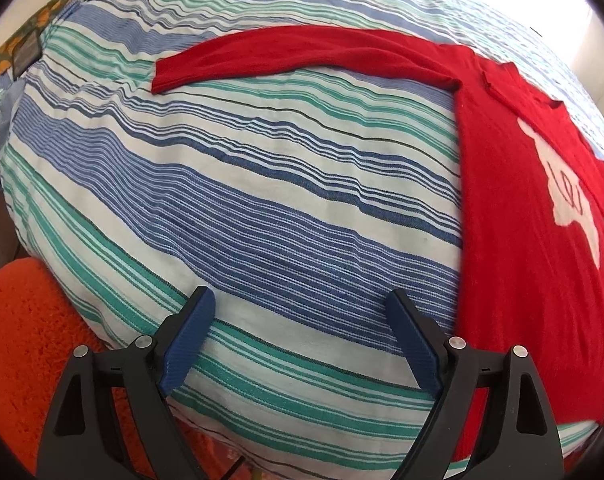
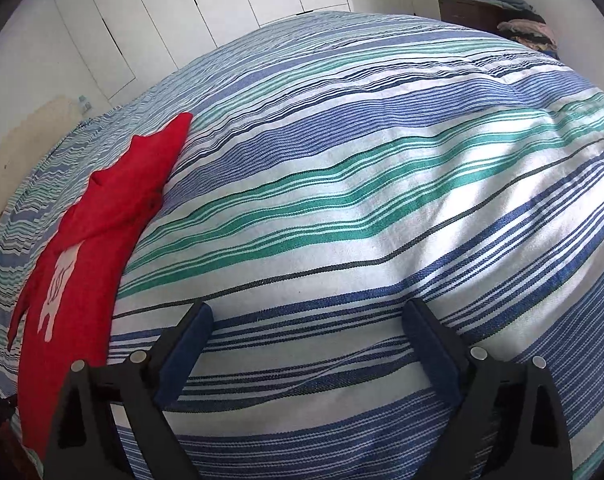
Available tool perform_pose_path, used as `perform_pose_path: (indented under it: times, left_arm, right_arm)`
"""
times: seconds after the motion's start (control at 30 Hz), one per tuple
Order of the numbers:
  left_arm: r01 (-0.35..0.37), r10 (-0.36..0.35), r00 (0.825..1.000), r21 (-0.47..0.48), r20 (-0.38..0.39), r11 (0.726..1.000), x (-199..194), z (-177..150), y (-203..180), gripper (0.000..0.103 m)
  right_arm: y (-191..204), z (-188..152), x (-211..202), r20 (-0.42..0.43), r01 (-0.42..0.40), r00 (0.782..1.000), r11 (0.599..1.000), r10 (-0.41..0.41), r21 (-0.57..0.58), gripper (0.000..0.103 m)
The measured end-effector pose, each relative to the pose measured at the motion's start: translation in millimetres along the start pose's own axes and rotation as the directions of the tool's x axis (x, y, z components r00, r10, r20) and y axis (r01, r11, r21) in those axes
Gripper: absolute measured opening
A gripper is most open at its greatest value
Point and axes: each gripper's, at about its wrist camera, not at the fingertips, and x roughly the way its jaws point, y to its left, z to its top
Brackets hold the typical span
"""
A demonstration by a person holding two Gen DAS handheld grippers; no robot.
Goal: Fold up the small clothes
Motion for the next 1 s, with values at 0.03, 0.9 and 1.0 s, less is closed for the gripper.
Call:
perform_pose_path:
  times: [0.03,0.9,1.0]
  left_arm:
    - [0.003,-0.003,1.0,0.001,0.001,1.0,-0.2,-0.3,-0.1,0.09]
    - [0.047,-0.047,0.999,-0.021,0.027,0.999,1.9,-1.9,1.6,0.096]
    - [0.069,-0.069,0.997,-0.029,0.024,0.997,2.0,-1.0,4.8,0.097]
  right_arm:
    - [-1.1,-0.7,0.2,0.003,-0.007,1.0,1.0,0.007,0.003,0.096]
    - [-4.8,-5.0,-2.9,0.006,-0.035,0.999,0.999,0.035,-0.009,0.101]
    - [-2.3,-4.5,-2.0,-0.001,-0.022,1.0,1.0,0.022,-0.022,0.102]
